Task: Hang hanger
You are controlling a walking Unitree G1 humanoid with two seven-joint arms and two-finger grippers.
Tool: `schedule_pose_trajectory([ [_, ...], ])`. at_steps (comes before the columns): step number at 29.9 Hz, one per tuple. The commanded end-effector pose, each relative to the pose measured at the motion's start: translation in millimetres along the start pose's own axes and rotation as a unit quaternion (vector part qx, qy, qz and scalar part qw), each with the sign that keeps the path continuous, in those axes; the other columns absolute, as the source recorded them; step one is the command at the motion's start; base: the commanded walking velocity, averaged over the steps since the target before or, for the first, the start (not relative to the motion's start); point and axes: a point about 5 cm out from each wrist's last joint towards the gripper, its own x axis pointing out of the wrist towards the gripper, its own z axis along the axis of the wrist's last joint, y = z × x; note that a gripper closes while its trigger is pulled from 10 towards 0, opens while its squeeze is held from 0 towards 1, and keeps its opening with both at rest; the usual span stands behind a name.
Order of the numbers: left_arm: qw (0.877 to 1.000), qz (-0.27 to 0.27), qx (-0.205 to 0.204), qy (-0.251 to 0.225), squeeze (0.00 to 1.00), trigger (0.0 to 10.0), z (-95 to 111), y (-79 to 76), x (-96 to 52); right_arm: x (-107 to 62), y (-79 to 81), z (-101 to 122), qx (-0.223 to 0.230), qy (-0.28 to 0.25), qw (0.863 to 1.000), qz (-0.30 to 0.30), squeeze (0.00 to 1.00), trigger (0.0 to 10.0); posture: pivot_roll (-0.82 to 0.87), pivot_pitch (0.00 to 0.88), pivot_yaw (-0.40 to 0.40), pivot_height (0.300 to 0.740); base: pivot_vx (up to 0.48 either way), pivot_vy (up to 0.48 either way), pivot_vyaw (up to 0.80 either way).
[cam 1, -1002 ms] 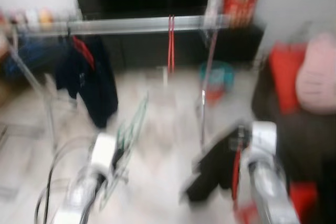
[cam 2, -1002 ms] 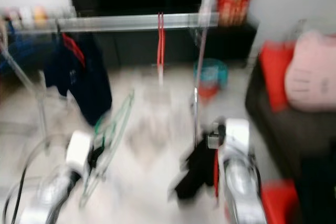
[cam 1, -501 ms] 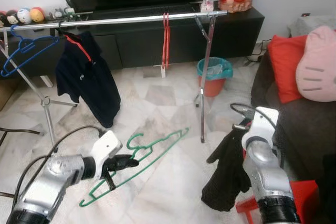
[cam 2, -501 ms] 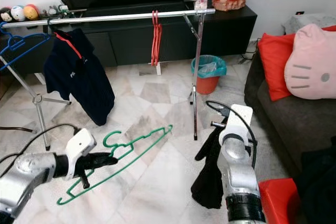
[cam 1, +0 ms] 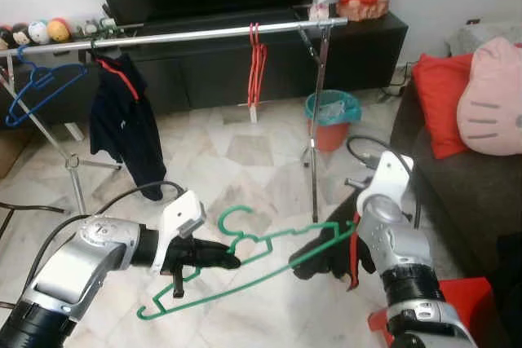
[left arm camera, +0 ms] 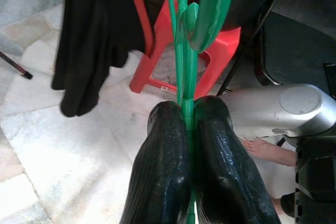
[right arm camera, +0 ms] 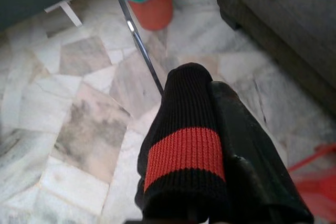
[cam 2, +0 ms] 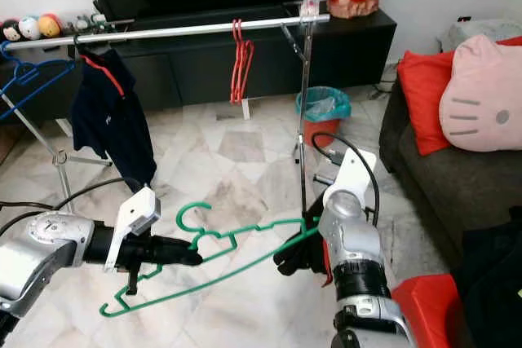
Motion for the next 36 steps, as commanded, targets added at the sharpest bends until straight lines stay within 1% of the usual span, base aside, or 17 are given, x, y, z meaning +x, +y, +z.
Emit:
schedule_pose_trajectory([
  [1,1.000,-0.013,0.012,0.008,0.00,10.0,5.7,-1.4,-1.8,-0.2,9.5,9.9,-0.009,-0.012,1.000,0.012,0.00,10.0,-0.06,0.000,0.079,0.740,0.000,0.000,0.00],
  [6,1.000,-0.015,0.011,0.025,0.00,10.0,3.0,-1.5,0.2,2.9,12.0,19.7,0.000,-0.015,1.000,0.012,0.00,10.0,-0.06,0.000,0.083,0.740,0.000,0.000,0.00],
  [13,1.000,-0.008,0.005,0.025,0.00,10.0,0.7,1.2,5.3,0.6,19.5,23.4,0.005,-0.018,0.999,0.041,0.00,10.0,-0.06,0.000,0.086,0.740,0.000,0.000,0.00],
  [14,1.000,0.004,0.007,0.028,0.00,10.0,-0.5,4.2,7.4,-1.1,23.2,24.4,0.001,-0.019,0.998,0.054,0.00,10.0,-0.07,0.000,0.087,0.740,0.000,0.000,0.00],
  [16,1.000,0.011,0.004,0.029,0.00,10.0,-1.4,6.2,9.1,-1.8,25.3,25.0,-0.001,-0.020,0.998,0.062,0.00,10.0,-0.07,0.000,0.088,0.740,0.000,0.000,0.00],
  [17,1.000,0.013,0.003,0.028,0.00,10.0,-1.9,6.9,10.3,-2.4,26.5,25.2,-0.009,-0.021,0.998,0.066,0.00,10.0,-0.07,0.000,0.088,0.740,0.000,0.000,0.00],
  [18,0.999,0.030,-0.002,0.031,0.00,10.0,-5.2,11.1,12.8,-4.4,31.4,23.7,-0.028,-0.023,0.996,0.082,0.00,10.0,-0.07,0.000,0.089,0.740,0.000,0.000,0.00],
  [20,0.999,0.038,-0.003,0.027,0.00,10.0,-6.5,13.4,14.1,-6.0,34.3,21.9,-0.028,-0.020,0.995,0.092,0.00,10.0,-0.07,0.000,0.087,0.740,0.000,0.000,0.00],
  [22,0.998,0.066,-0.006,0.024,0.00,10.0,-7.4,19.5,15.7,-7.1,35.8,19.7,-0.029,-0.017,0.994,0.100,0.00,10.0,-0.07,0.000,0.087,0.740,0.000,0.000,0.00],
  [24,0.997,0.070,-0.005,0.019,0.00,10.0,-6.3,20.7,16.7,-7.8,37.0,17.7,-0.034,-0.013,0.994,0.105,0.00,10.0,-0.07,0.000,0.087,0.740,0.000,0.000,0.00],
  [27,0.997,0.070,-0.010,0.012,0.00,10.0,-5.7,20.6,17.5,-8.7,38.9,16.3,-0.038,-0.011,0.993,0.114,0.00,10.0,-0.07,0.000,0.088,0.740,0.000,0.000,0.00],
  [32,0.998,0.054,-0.019,0.001,0.00,10.0,-4.6,18.7,20.6,-9.4,41.0,14.4,-0.042,-0.010,0.992,0.120,0.00,10.0,-0.07,0.000,0.088,0.740,0.000,0.000,0.00],
  [34,0.999,0.029,-0.027,-0.011,0.00,10.0,-2.3,14.4,20.9,-9.2,41.0,12.9,-0.042,-0.007,0.992,0.122,0.00,10.0,-0.07,0.000,0.087,0.740,0.000,0.000,0.00],
  [36,0.999,0.010,-0.029,-0.010,0.00,10.0,-1.2,10.8,19.6,-9.0,40.7,11.9,-0.041,-0.006,0.992,0.122,0.00,10.0,-0.07,0.000,0.087,0.740,0.000,0.000,0.00],
])
